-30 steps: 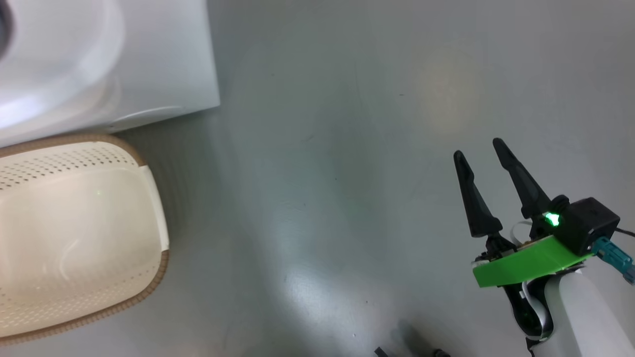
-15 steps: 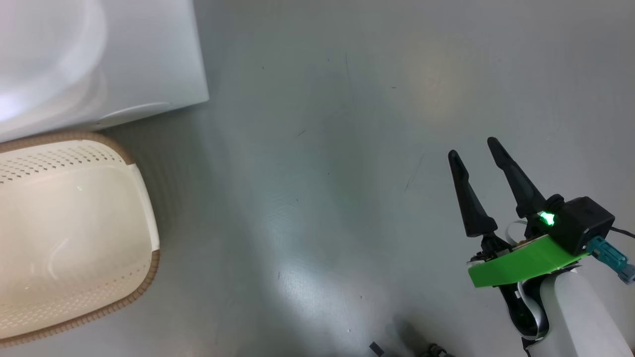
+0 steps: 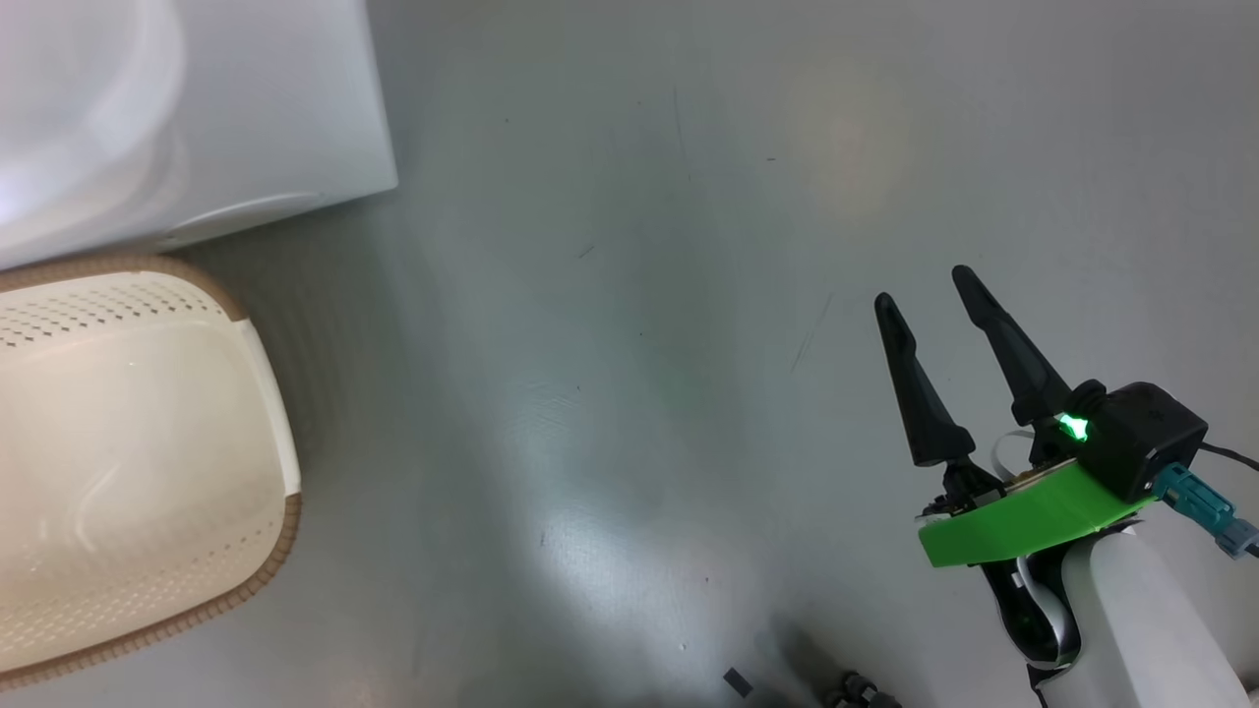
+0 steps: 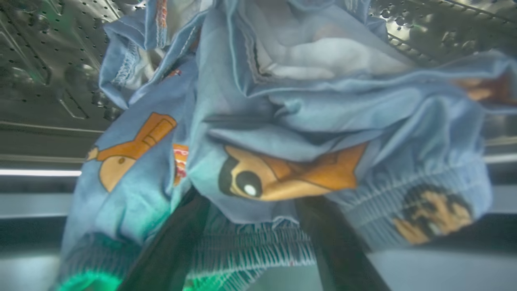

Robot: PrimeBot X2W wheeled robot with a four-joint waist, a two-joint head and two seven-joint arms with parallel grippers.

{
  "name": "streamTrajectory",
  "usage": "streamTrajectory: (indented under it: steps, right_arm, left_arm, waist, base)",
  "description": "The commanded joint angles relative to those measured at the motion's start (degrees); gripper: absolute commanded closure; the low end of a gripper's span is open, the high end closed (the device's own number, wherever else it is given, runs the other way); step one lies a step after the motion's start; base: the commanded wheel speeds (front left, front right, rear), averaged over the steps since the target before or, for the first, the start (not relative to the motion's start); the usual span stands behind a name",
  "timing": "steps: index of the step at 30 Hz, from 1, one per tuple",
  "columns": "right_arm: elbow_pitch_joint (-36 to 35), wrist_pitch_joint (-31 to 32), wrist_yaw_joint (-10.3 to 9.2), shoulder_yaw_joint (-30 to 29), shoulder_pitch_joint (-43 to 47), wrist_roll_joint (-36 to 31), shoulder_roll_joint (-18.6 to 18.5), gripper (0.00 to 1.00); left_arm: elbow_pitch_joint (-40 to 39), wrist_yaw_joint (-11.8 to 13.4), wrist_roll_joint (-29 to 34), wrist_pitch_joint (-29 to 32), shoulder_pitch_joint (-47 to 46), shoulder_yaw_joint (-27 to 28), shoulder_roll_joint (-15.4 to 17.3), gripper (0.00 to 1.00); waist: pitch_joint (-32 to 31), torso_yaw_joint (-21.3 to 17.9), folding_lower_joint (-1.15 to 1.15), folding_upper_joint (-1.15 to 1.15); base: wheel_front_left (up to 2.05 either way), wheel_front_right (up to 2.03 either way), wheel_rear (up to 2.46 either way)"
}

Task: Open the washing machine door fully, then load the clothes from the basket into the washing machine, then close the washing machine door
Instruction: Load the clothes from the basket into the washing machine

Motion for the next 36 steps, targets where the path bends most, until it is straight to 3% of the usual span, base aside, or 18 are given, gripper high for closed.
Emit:
streamTrajectory:
  steps: [1,4,5,6,17,36]
  right_arm:
    - [-1.4,-0.3,0.09,1.2,0.2,0.4,-0.6,0.0]
    - [-1.4,-0.3,0.09,1.3,0.2,0.4,-0.5,0.0]
    - [-1.4,-0.3,0.09,1.3,0.2,0.4,-0.4,0.0]
    - [-1.4,-0.3,0.09,1.3,0.1,0.3,-0.4,0.0]
    - [-1.2,-0.3,0.09,1.2,-0.3,0.5,0.0,0.0]
    - [-1.5,-0.3,0.09,2.4,-1.4,0.9,0.5,0.0]
  left_arm:
    - [0.2,0.5,0.6,-0.8,-0.1,0.1,2.5,0.0]
    - [1.6,0.7,0.8,-1.2,-1.0,-0.4,2.5,0.0]
    - [2.3,0.7,0.7,-1.0,-1.3,-0.5,2.4,0.45]
    - [2.7,0.6,0.6,-1.0,-1.6,-0.6,2.4,1.0]
    - [4.4,0.2,0.4,-4.4,-4.4,-1.8,2.7,1.0]
    - [1.9,3.3,-0.2,-28.1,-14.5,-2.2,2.3,1.0]
  waist:
    - [0.1,-0.1,0.0,0.0]
    - [0.3,-0.3,0.0,0.0]
    - [0.4,-0.4,0.0,0.0]
    - [0.4,-0.4,0.0,0.0]
    - [0.5,-0.4,0.0,0.0]
    - [4.5,-1.3,0.0,0.0]
  base:
    - [0.0,0.0,0.0]
    - [0.0,0.0,0.0]
    - [0.0,0.0,0.0]
    - [0.0,0.0,0.0]
    - [0.0,0.0,0.0]
    - [0.0,0.0,0.0]
